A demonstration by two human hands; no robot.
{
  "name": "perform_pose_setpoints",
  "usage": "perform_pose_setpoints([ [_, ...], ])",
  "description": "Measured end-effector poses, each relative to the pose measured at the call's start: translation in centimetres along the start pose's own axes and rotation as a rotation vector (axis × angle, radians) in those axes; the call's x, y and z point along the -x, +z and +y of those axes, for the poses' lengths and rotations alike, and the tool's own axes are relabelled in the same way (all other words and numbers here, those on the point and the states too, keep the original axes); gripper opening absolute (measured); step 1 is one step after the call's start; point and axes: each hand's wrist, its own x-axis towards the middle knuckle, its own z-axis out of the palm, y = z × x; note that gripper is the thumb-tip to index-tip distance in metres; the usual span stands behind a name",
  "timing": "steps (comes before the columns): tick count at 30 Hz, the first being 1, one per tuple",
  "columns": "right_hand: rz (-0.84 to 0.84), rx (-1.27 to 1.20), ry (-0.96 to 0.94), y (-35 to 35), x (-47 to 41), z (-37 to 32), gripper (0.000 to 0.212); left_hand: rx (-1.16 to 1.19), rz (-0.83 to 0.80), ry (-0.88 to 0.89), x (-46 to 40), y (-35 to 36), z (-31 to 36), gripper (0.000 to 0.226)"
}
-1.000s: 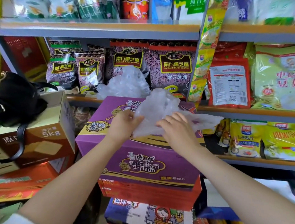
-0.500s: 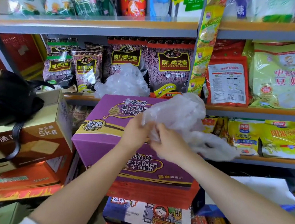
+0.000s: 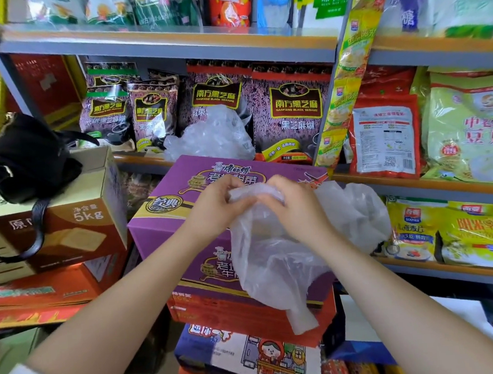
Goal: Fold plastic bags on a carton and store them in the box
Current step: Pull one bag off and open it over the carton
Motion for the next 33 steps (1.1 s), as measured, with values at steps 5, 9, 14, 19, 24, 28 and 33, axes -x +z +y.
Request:
perform_pose_setpoints([
  [5, 0.141, -0.281, 0.32, -0.6, -0.2, 1.1, 0.036, 0.281, -0.28, -0.203, 2.3, 0.8, -1.3, 0.008],
  [9, 0.086, -0.64, 0.731, -1.3, -0.1, 0.9, 0.027, 0.329, -0.256, -0.254, 2.8, 1.2, -1.7, 0.006],
  [14, -0.186, -0.252, 0.558, -4.3, 0.5, 2.0, 0.018, 0.371, -0.086, -0.276, 2.1, 0.6, -1.6, 0.022],
  [19, -0.124, -0.52, 0.389, -4.1, 0.8, 1.1, 0.009, 0.287, -0.131, -0.253, 1.8, 0.5, -0.4, 0.023],
  [24, 0.112, -0.664, 0.474, -3.5, 0.4, 1.2, 0.01, 0.344, -0.088, -0.219, 2.5, 0.5, 0.1, 0.036],
  [28, 0.178, -0.653, 0.502, -3.9, -0.1, 2.0, 0.012, 0.328, -0.16, -0.147, 2.9, -0.2, -0.7, 0.022],
  [33, 0.202, -0.496, 0.422, -4.2, -0.8, 3.8, 0.024, 0.284, -0.276, -0.227, 3.1, -1.3, -2.7, 0.013],
])
